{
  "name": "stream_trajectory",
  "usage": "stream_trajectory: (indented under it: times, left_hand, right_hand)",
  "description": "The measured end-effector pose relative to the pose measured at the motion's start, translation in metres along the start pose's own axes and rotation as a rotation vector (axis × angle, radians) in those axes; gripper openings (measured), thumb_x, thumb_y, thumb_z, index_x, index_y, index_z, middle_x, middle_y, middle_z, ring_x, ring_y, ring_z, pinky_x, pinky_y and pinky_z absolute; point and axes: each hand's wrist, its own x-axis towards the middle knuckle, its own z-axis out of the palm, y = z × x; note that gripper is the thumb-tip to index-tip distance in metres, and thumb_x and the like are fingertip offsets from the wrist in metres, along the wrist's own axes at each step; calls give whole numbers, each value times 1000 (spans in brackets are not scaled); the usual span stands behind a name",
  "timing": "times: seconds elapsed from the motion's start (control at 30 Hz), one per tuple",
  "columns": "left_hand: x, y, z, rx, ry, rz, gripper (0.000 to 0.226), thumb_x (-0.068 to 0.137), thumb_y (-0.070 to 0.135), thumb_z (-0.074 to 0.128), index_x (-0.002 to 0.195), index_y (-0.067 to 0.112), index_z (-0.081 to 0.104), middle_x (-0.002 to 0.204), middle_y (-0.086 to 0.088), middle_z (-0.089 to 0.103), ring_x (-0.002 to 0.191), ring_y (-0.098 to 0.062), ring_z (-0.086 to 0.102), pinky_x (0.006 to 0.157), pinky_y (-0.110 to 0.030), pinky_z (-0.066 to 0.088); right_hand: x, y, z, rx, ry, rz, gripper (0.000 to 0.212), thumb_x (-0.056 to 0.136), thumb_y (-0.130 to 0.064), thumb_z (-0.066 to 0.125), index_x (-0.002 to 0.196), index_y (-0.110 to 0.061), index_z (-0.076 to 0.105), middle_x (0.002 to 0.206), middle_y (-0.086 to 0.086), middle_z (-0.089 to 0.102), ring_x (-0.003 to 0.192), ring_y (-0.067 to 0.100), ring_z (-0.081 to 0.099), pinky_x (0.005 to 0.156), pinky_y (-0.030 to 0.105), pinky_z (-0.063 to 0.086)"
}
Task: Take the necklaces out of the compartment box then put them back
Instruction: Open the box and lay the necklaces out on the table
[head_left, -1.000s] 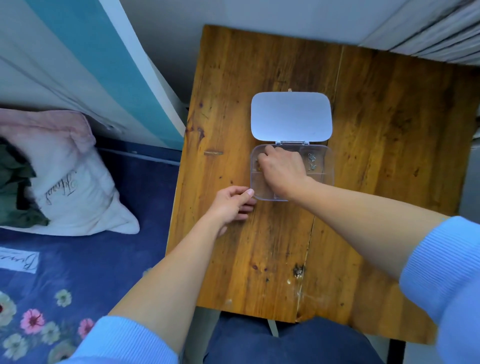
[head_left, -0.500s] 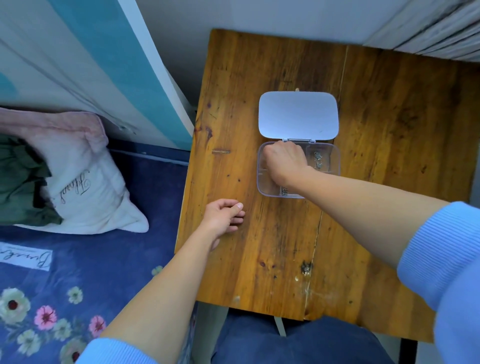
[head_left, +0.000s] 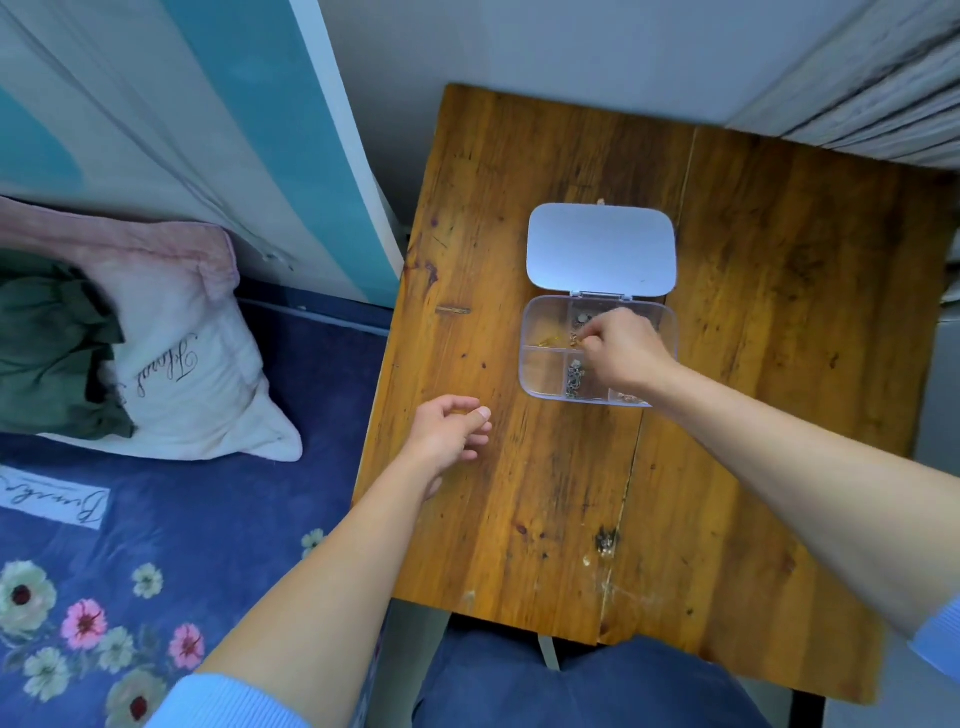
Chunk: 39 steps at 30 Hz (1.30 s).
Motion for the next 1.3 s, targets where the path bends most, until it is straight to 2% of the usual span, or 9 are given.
stream_trajectory:
  times: [0.13,0.4,0.5,0.7,0.83,0.97,1.03,1.17,1.3]
  left_hand:
    - [-9,14,6,42,-18,37,23,93,17,61,116,11,59,103,-12,70,90,-21,66,81,-37,56]
    - [-25,8,-1,174,-15,67,23,93,19,61,116,14,59,100,-7,71,93,-21,69,76,-32,56]
    - [-26,-3,-7,239,-30,57,23,94,19,61,116,14,59,98,-6,70,90,-20,69,77,-33,57]
    - [-17,-28,-24,378,-97,66,19,93,21,62,110,14,61,96,-8,71,81,-19,67,79,-36,56]
    - [-8,-46,-36,529,-115,96,12,93,21,61,104,16,61,98,-10,70,77,-16,64,72,-29,53]
    - [-1,-59,-20,698,-137,188,12,91,18,64,101,12,64,95,-11,71,80,-22,68,73,-31,53]
    - [1,-63,-3,757,-156,269,8,88,18,66,94,13,65,90,-11,71,85,-28,70,78,-34,55]
    - [8,-68,33,826,-182,385,2,86,16,64,87,16,66,90,-14,72,88,-32,69,83,-44,56]
    - [14,-69,58,853,-124,489,7,83,16,61,78,19,64,83,-11,72,83,-32,68,78,-41,56]
  right_hand:
    - [-33,20,-15,367,-122,209,29,94,-2,44,93,2,73,61,1,59,50,16,49,53,28,45]
    - [-110,35,11,875,-170,322,28,94,-1,46,82,-13,69,69,2,55,58,11,51,45,21,48]
    - [-128,45,49,767,-126,355,30,94,-4,46,77,-17,67,76,3,61,60,13,54,46,23,47]
    - [-148,73,117,548,81,474,18,92,-7,54,91,-12,71,89,8,70,88,25,64,80,31,50]
    - [-172,85,133,491,310,633,25,88,-10,54,102,-24,68,84,-1,66,80,23,60,60,23,41]
    - [-188,92,145,478,346,642,15,85,-18,60,93,-28,67,80,-7,66,77,19,60,52,20,35]
    - [-185,90,150,485,351,629,6,81,-33,69,84,-28,67,72,-15,64,79,18,63,57,23,41]
    - [-164,82,161,402,345,655,37,69,-64,70,75,-28,63,75,-13,68,77,18,62,73,32,47]
    - [-155,88,166,391,362,582,21,76,-43,73,65,-27,64,73,-8,69,77,21,64,64,29,42]
